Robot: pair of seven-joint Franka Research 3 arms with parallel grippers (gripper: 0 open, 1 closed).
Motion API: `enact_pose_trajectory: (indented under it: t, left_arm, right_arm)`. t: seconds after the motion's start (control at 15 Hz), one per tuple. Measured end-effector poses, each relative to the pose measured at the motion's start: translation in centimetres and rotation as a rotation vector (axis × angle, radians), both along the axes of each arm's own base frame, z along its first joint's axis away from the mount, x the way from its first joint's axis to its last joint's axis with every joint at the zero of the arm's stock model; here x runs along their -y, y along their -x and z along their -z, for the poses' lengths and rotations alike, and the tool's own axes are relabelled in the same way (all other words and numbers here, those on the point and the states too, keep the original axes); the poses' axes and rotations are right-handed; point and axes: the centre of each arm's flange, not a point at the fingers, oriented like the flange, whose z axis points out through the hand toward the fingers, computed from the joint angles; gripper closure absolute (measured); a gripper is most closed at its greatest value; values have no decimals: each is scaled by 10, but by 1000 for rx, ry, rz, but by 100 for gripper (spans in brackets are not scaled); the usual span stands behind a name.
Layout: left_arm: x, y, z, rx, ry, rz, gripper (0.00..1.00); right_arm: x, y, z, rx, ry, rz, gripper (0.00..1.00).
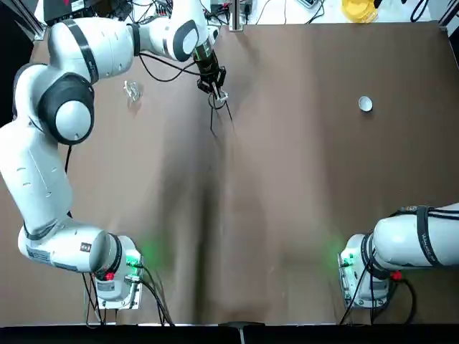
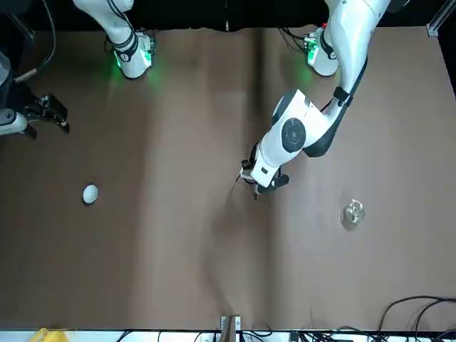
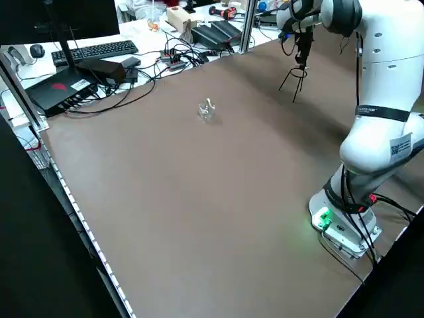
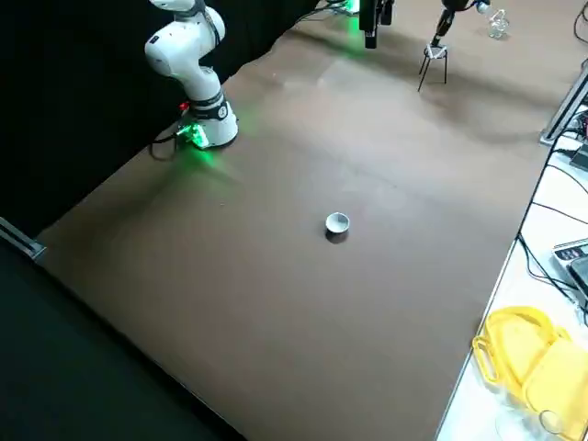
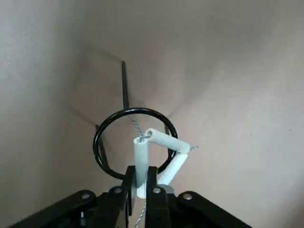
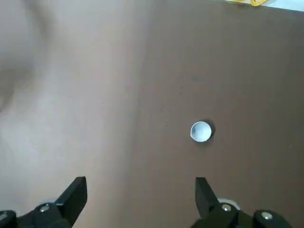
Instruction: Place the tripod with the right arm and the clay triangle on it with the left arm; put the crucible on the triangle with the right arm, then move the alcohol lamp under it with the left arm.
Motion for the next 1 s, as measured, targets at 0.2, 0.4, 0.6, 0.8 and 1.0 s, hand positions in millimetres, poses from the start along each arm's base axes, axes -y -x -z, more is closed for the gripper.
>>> enact_pose_trajectory:
  t: [0.2,0.4,0.6,0.8,1.0]
  left_arm:
    - [-2,1,4,-3,-2,18,87]
    - [-4,1,5,-4,-3,20,87]
    - [-8,3,12,-13,-16,28,65]
    - [-10,3,14,-16,-18,29,42]
    - [-12,1,12,-11,-15,25,38]
  right_arm:
    - [0,0,0,1,0,-1,0]
    - [-1,0,0,2,1,-3,0]
    - [-1,0,0,3,1,-4,0]
    - [-5,0,0,3,1,-11,0]
    - [-6,0,0,3,1,-12,0]
